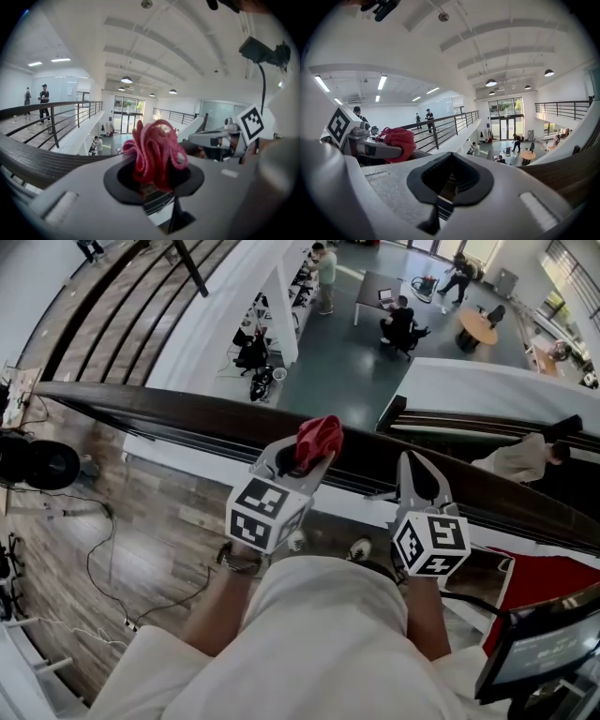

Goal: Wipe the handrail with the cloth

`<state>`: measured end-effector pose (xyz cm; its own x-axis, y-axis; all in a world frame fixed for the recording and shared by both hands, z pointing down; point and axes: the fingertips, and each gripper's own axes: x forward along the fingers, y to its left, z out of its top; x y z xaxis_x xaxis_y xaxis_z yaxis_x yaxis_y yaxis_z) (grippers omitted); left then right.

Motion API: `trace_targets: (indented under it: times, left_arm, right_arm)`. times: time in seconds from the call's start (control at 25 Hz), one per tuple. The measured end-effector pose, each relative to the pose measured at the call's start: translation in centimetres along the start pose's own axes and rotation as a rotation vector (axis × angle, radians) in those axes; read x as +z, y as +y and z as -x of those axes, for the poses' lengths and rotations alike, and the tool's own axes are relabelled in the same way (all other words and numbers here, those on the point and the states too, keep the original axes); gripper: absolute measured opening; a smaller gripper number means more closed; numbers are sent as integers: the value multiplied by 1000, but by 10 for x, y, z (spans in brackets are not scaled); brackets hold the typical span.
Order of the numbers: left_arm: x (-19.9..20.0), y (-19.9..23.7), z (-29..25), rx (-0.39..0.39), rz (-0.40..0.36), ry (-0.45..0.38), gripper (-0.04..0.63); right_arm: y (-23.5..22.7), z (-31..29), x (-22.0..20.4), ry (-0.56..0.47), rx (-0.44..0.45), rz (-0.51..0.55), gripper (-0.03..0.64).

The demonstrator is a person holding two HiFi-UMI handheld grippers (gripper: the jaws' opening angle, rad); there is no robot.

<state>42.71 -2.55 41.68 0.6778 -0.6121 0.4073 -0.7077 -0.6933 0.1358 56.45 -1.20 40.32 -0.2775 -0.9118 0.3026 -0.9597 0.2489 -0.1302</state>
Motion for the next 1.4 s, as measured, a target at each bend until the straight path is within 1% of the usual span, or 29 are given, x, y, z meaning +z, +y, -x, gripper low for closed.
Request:
trace_targets:
  times: [0.32, 0.64, 0.88, 1.0, 1.16, 1.4]
  left_arm:
    - [-3, 32, 17, 67, 34, -19, 129]
    - [-4, 51, 27, 102, 61, -26, 129]
    - [-4, 65, 35, 144, 70, -36, 129]
    - [-3, 66, 35, 148, 68, -32, 130]
    - [-1, 77, 37, 190, 64, -27, 130]
    - [6, 97, 36, 233, 63, 0, 129]
  right_arm:
    - [-1, -1, 0, -2, -5, 2, 3]
    - [-3, -1, 1, -3, -6, 1, 3]
    - [-1, -1, 1, -2, -7, 3, 3]
    - [-1, 0, 2, -1, -6, 2, 3]
    - [-3, 1, 1, -1, -4, 1, 2]
    - [0, 1, 0, -1, -6, 4, 3]
